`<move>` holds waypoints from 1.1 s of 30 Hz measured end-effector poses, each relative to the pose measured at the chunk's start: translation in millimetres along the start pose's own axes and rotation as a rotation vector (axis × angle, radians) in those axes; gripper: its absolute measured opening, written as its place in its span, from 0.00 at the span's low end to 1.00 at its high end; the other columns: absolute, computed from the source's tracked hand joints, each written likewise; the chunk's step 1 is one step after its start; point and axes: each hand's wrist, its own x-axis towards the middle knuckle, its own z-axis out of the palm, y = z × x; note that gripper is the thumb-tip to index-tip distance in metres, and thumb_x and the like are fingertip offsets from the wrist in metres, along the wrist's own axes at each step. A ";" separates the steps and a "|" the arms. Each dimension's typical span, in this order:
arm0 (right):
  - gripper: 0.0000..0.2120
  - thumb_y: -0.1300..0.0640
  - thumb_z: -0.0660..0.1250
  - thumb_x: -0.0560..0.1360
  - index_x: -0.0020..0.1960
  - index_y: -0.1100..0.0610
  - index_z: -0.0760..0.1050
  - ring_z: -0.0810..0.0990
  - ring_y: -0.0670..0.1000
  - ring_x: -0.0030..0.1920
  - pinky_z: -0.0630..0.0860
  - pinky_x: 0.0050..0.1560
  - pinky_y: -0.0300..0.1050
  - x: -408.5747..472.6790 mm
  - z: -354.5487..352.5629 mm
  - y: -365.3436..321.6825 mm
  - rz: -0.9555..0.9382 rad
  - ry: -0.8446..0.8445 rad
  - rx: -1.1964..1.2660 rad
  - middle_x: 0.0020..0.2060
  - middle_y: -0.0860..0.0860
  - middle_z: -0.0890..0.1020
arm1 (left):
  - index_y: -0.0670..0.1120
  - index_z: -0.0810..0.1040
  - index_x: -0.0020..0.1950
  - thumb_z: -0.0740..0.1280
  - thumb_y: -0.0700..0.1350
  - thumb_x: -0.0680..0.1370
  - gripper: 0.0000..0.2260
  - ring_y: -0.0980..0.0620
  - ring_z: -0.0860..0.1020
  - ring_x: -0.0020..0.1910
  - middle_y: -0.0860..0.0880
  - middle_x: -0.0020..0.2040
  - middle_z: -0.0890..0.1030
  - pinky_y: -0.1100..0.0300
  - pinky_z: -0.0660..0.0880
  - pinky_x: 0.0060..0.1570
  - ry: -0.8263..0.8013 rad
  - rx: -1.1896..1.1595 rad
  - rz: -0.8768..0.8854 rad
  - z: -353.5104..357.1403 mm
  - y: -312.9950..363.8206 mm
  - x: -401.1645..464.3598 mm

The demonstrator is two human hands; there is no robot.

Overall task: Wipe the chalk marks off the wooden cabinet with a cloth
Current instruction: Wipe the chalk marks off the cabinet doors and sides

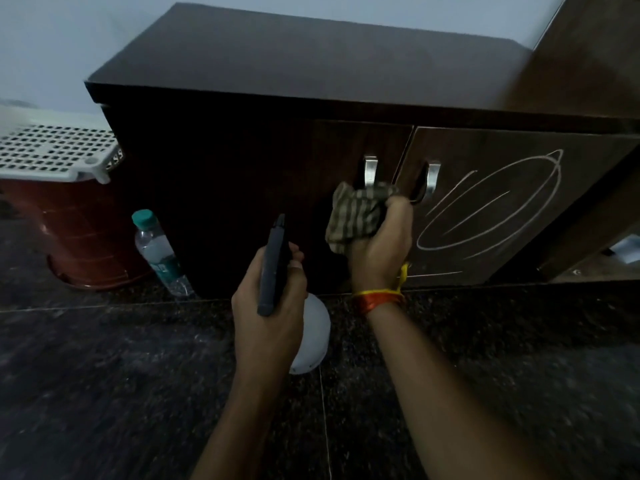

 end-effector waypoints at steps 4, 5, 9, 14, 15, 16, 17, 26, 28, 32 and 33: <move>0.08 0.67 0.64 0.72 0.51 0.63 0.74 0.75 0.50 0.46 0.70 0.47 0.34 -3.5 5.0 14.2 0.030 0.015 -0.054 0.45 0.57 0.77 | 0.51 0.76 0.52 0.61 0.48 0.78 0.07 0.56 0.77 0.40 0.51 0.42 0.78 0.64 0.73 0.39 -0.009 0.008 -0.022 1.0 -3.5 0.0; 0.09 0.66 0.64 0.72 0.52 0.62 0.75 0.75 0.51 0.47 0.71 0.47 0.38 -6.4 4.8 16.9 0.055 0.005 -0.086 0.46 0.56 0.78 | 0.52 0.76 0.52 0.61 0.48 0.78 0.06 0.56 0.77 0.40 0.52 0.43 0.79 0.64 0.73 0.39 -0.006 0.009 -0.026 1.5 -3.2 0.2; 0.17 0.71 0.63 0.69 0.56 0.61 0.75 0.75 0.53 0.50 0.72 0.50 0.40 -32.3 3.1 31.3 0.140 -0.078 -0.136 0.49 0.57 0.76 | 0.55 0.75 0.53 0.63 0.43 0.81 0.06 0.56 0.77 0.41 0.55 0.45 0.79 0.65 0.73 0.39 -0.012 0.013 -0.057 2.1 -4.8 -0.4; 0.24 0.74 0.60 0.68 0.63 0.62 0.72 0.72 0.46 0.54 0.66 0.55 0.29 -50.3 1.4 32.5 0.321 -0.124 -0.043 0.55 0.57 0.74 | 0.47 0.76 0.55 0.62 0.41 0.81 0.05 0.57 0.76 0.39 0.52 0.43 0.78 0.70 0.71 0.39 -0.010 0.015 -0.072 2.3 -12.4 -0.4; 0.26 0.74 0.60 0.68 0.64 0.62 0.70 0.70 0.44 0.55 0.65 0.57 0.29 -54.4 0.4 29.9 0.332 -0.139 -0.044 0.57 0.57 0.74 | 0.46 0.76 0.55 0.62 0.40 0.81 0.05 0.57 0.76 0.39 0.51 0.42 0.78 0.70 0.71 0.39 -0.001 0.011 -0.068 1.9 -13.0 -0.1; 0.27 0.75 0.59 0.67 0.65 0.62 0.70 0.69 0.44 0.57 0.64 0.58 0.30 -56.8 -1.1 25.9 0.317 -0.144 -0.049 0.59 0.58 0.73 | 0.45 0.76 0.54 0.62 0.40 0.81 0.05 0.57 0.76 0.39 0.50 0.42 0.78 0.70 0.71 0.39 0.007 0.005 -0.065 1.2 -13.1 0.2; 0.27 0.76 0.59 0.67 0.65 0.62 0.71 0.68 0.46 0.58 0.64 0.59 0.29 -55.2 -2.2 21.5 0.280 -0.136 -0.054 0.60 0.59 0.72 | 0.44 0.76 0.54 0.61 0.40 0.81 0.05 0.56 0.76 0.39 0.50 0.42 0.77 0.69 0.71 0.39 0.011 -0.007 -0.062 0.8 -11.9 1.0; 0.16 0.74 0.59 0.59 0.44 0.64 0.76 0.76 0.57 0.44 0.67 0.47 0.36 -62.8 6.5 54.6 0.223 -0.175 -0.201 0.45 0.63 0.76 | 0.39 0.76 0.59 0.61 0.39 0.81 0.09 0.49 0.77 0.42 0.47 0.46 0.79 0.72 0.71 0.40 0.015 0.003 -0.050 -0.8 -13.2 0.7; 0.16 0.71 0.58 0.58 0.42 0.65 0.77 0.79 0.62 0.42 0.67 0.47 0.40 -73.5 5.3 73.2 0.239 -0.216 -0.240 0.42 0.64 0.76 | 0.36 0.76 0.59 0.61 0.39 0.81 0.10 0.46 0.76 0.42 0.45 0.44 0.77 0.73 0.71 0.40 0.013 0.021 -0.034 -1.8 -14.9 -0.3; 0.17 0.70 0.58 0.59 0.45 0.64 0.77 0.75 0.54 0.45 0.65 0.48 0.34 -59.2 9.1 65.4 0.249 -0.154 -0.160 0.44 0.60 0.75 | 0.38 0.76 0.56 0.61 0.40 0.82 0.08 0.52 0.76 0.39 0.46 0.40 0.76 0.71 0.70 0.39 0.028 0.055 -0.026 -1.7 -18.1 3.5; 0.18 0.71 0.58 0.59 0.46 0.64 0.77 0.72 0.50 0.45 0.64 0.49 0.32 -55.5 10.4 60.1 0.248 -0.131 -0.130 0.45 0.58 0.74 | 0.40 0.76 0.55 0.61 0.40 0.82 0.06 0.53 0.76 0.39 0.47 0.40 0.76 0.69 0.70 0.39 0.026 0.057 -0.026 -0.8 -19.0 4.3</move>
